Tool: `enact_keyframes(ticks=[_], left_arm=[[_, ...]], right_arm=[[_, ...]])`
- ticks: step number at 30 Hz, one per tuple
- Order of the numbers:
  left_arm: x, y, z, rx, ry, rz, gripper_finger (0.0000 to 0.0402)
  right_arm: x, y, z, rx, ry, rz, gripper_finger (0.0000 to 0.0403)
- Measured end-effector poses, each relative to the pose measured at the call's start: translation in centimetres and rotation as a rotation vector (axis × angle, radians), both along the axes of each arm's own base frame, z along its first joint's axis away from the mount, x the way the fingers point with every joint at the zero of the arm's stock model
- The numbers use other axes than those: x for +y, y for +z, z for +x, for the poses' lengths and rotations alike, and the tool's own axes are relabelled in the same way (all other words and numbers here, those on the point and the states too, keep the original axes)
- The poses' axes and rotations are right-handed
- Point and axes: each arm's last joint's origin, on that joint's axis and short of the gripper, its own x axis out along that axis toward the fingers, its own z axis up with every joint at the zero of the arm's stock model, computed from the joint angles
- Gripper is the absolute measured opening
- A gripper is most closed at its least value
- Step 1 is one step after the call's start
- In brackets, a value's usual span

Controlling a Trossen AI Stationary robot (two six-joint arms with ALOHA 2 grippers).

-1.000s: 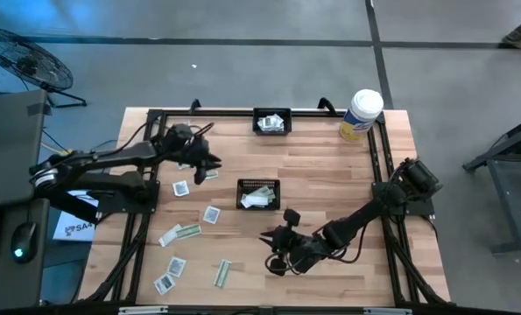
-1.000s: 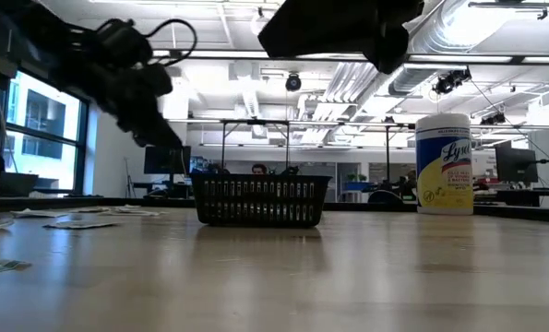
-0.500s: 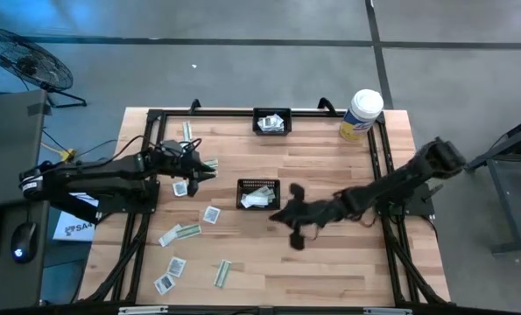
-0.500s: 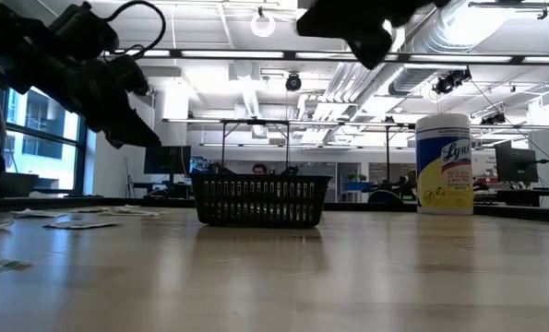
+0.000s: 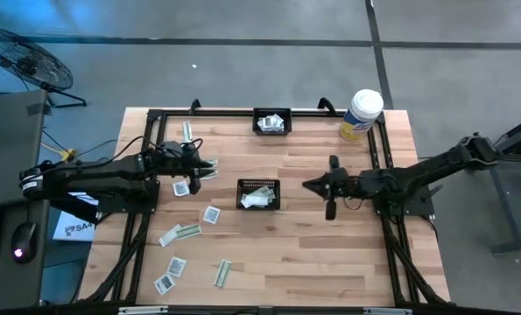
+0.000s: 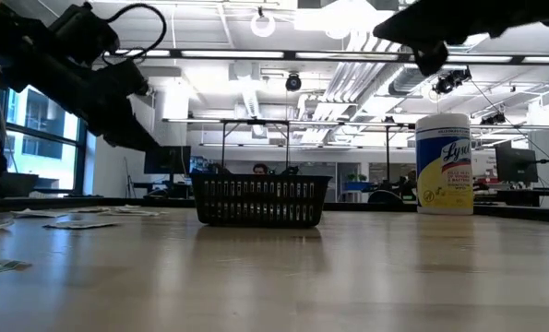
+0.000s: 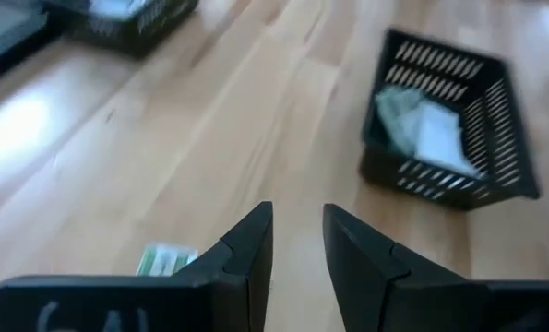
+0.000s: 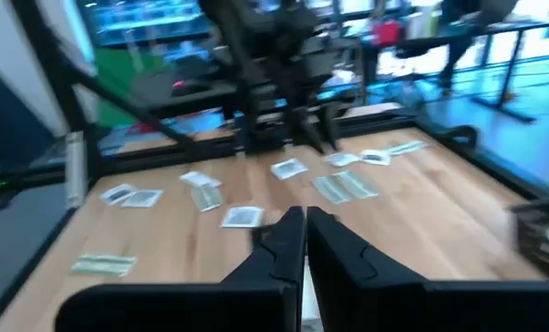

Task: Pick & Place First Aid Supplies
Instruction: Put the bandage into the bottom black basket

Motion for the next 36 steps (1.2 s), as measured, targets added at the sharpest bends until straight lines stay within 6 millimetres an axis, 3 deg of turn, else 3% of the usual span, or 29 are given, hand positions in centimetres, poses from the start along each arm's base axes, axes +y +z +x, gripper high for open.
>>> enact_keyframes(ticks=[6,14,18,24,27,36], left_arm=[[-0.1,-0.8,-0.5,0.080,0.064,-0.063,0.0097],[-0.1,-0.9,-0.6,0.091,0.082,-0.099,0.0099],[0.1,-1.3,-0.3,0.097,0.133,-0.142,0.0134],[0.7,-2.5,1.0,0.096,0.281,-0.222,0.0190],[0.7,-3.4,1.8,0.110,0.352,-0.240,0.0189],[-2.1,-5.0,4.0,0.125,0.490,-0.197,0.0170]], right_arm=[[-0.5,-1.1,-1.7,-0.015,-0.033,0.046,0.0003],[-0.6,-1.2,-1.9,-0.014,-0.035,0.045,0.0007],[-0.6,-1.2,-1.8,-0.014,-0.031,0.045,0.0007],[-0.6,-1.2,-1.9,-0.013,-0.031,0.045,0.0009],[-0.6,-1.2,-1.8,-0.014,-0.031,0.045,0.0007],[-0.6,-1.2,-1.9,-0.011,-0.041,0.018,0.0008]])
